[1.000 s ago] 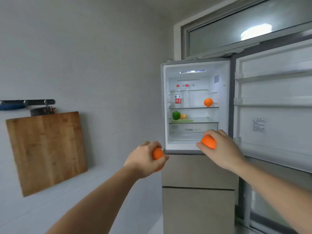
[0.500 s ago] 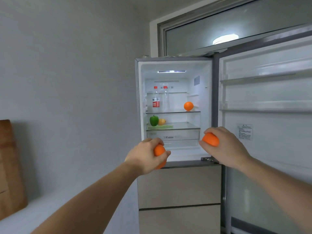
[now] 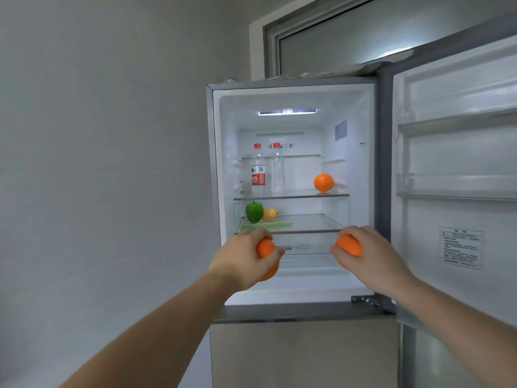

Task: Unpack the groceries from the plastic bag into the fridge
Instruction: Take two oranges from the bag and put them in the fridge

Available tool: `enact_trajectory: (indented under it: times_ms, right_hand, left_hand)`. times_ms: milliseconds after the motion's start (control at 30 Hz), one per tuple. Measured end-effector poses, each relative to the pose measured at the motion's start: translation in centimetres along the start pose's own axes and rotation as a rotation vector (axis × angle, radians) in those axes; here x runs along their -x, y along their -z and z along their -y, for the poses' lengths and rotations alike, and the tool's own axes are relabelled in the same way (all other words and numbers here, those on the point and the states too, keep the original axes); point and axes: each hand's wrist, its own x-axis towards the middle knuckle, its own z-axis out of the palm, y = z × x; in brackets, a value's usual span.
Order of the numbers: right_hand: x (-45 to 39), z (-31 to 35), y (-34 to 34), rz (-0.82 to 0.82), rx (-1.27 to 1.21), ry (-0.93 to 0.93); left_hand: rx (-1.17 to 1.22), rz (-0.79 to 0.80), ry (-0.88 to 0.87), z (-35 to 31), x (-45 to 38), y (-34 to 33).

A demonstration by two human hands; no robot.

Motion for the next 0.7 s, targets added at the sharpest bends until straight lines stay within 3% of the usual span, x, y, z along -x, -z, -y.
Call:
enact_trajectory:
  times_ms: [267,367,700]
  right_hand:
    - [-8.9,-1.3,-4.5,-0.003,0.098,-0.002]
    - [-12.5,-1.1,-6.6,-0.022,0.130,-0.025]
    - [-23.2,-2.6,-11.7,-0.047,0.095,-0.044]
  left_hand:
    - [0.126,-0.057,-0.095,5.9,-11.3,-2.1]
    - [0.234,0.007,-0.119,7.9,-15.3,-3.0]
    - [0.232,-0.007,-0.250,10.8,-27.3,-4.9]
